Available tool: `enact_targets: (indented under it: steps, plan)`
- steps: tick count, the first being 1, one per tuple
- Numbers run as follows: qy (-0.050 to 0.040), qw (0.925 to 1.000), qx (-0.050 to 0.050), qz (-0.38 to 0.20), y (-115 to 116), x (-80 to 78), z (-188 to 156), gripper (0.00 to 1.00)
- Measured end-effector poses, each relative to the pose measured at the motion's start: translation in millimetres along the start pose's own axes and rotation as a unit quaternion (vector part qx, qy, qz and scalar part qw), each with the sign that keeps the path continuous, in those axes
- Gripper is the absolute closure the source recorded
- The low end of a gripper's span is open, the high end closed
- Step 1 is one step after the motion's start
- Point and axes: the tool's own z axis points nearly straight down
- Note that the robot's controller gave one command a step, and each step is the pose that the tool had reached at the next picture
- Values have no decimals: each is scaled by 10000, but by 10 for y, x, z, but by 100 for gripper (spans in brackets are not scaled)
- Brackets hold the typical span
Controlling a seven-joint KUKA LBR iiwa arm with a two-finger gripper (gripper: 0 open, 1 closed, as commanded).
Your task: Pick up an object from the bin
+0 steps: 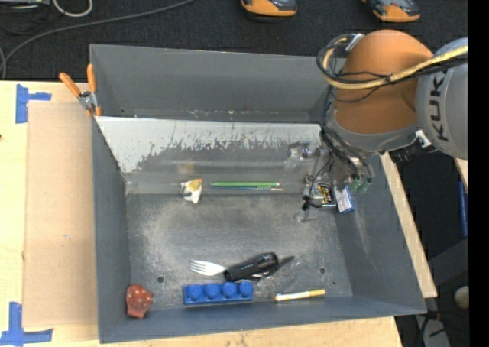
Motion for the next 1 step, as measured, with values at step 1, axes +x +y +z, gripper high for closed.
enact_targets:
  steps: [1]
  plan:
    - [-41,10000,-1,-1,2,-12,-43,0]
